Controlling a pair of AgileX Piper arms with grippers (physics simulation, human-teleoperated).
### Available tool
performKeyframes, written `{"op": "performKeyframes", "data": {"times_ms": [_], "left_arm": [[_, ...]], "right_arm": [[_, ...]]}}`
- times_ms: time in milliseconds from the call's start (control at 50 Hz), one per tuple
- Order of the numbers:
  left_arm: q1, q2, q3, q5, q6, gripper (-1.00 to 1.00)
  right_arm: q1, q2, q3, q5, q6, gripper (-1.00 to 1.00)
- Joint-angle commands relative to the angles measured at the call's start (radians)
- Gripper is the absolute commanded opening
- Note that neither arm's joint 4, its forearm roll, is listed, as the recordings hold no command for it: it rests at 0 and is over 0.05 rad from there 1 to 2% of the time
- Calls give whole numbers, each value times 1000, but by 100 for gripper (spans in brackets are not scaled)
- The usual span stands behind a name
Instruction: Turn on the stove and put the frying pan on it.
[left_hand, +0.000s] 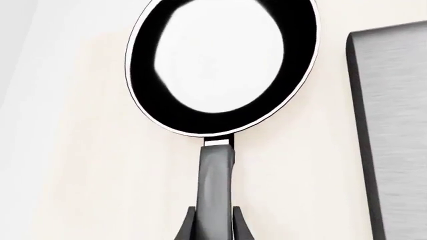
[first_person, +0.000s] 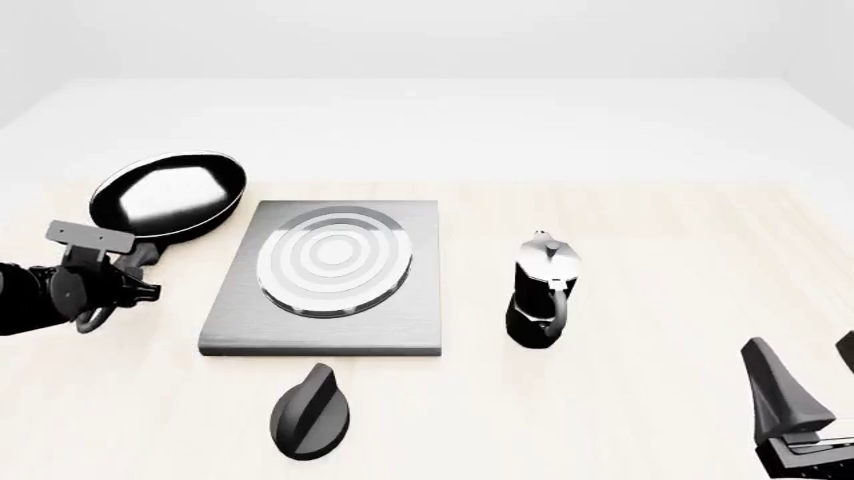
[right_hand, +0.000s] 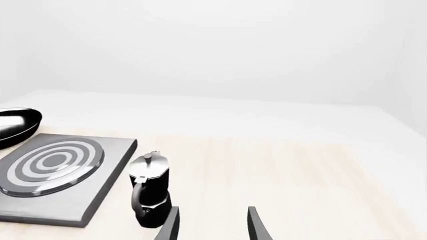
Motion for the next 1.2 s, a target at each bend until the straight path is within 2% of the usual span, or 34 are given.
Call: {"op": "performKeyframes", "data": {"times_ms": [20,100,320,460,700,940,1200], "left_arm": [[0,-17,4,2,9,-100],[-8,-47,6,11,2,-100],[-78,-256,36,88,-71,-100],[-101,-345,58,123,-74,-100],[-149,-490,157,141,-45,-100],[-278,-714,295,218,-35,-100],[-378,-835,360,266,-62,-100]], "right_arm": [[-2,-2,-1,2,2,100],[-1,-5,-6,9,2,100],[-1,-25,-6,25,6,100],[0,-30,-11,33,7,100],[1,-29,-21,33,13,100],[1,-32,-29,35,20,100],[8,-31,-29,31,26,100]]}}
